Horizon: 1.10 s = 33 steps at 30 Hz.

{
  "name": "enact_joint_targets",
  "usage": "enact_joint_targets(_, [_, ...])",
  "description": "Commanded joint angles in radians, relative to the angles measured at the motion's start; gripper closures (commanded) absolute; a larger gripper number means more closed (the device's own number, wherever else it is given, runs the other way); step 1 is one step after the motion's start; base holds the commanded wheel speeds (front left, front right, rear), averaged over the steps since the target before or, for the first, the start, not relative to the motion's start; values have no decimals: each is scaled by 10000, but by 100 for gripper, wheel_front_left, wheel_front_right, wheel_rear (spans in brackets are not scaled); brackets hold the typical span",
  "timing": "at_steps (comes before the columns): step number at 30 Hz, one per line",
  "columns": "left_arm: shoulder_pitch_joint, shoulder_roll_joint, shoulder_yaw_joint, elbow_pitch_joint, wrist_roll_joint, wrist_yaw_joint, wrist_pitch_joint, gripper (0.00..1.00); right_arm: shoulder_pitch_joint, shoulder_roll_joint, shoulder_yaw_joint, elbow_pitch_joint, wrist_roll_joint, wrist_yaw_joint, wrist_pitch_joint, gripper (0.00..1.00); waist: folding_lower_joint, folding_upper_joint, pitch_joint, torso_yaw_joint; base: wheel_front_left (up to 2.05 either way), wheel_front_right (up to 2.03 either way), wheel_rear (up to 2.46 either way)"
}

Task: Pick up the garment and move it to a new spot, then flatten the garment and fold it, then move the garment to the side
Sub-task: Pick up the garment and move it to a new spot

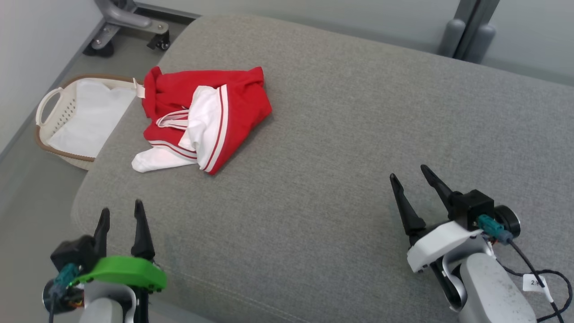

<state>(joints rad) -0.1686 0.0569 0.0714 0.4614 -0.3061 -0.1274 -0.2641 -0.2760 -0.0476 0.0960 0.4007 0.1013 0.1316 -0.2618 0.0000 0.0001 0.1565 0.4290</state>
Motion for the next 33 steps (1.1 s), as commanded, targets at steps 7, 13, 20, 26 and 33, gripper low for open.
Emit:
enact_joint_targets(7, [-2103, 1023, -1007, 462, -1328, -46, -1, 0, -710, -57, -208, -394, -447, -19, -45, 0, 0, -1, 1809, -1296, 0, 0, 0])
enact_joint_targets(13, [-3519, 2264, -2199, 789, -2765, -42, -2, 0, -1055, -57, -257, -640, -578, -19, -45, 0, 0, -1, 2435, -1800, 0, 0, 0])
enact_joint_targets(20, [-4950, 3664, -3823, 1609, -4529, -43, 116, 0, -1316, -54, -266, -883, -584, -19, -45, 0, 0, -1, 2908, -2341, 0, 0, 0])
enact_joint_targets(26, [-5654, 4462, -5026, 2338, -6521, -43, 1388, 0, -1469, -53, -288, -1071, -540, -19, -45, 0, 0, -1, 3216, -2783, 0, 0, 0])
enact_joint_targets(33, [-5930, 4986, -5977, 3245, -8031, -42, 3182, 0, -1486, -54, -322, -1172, -512, -19, -45, 0, 0, -1, 3438, -3089, 0, 0, 0])
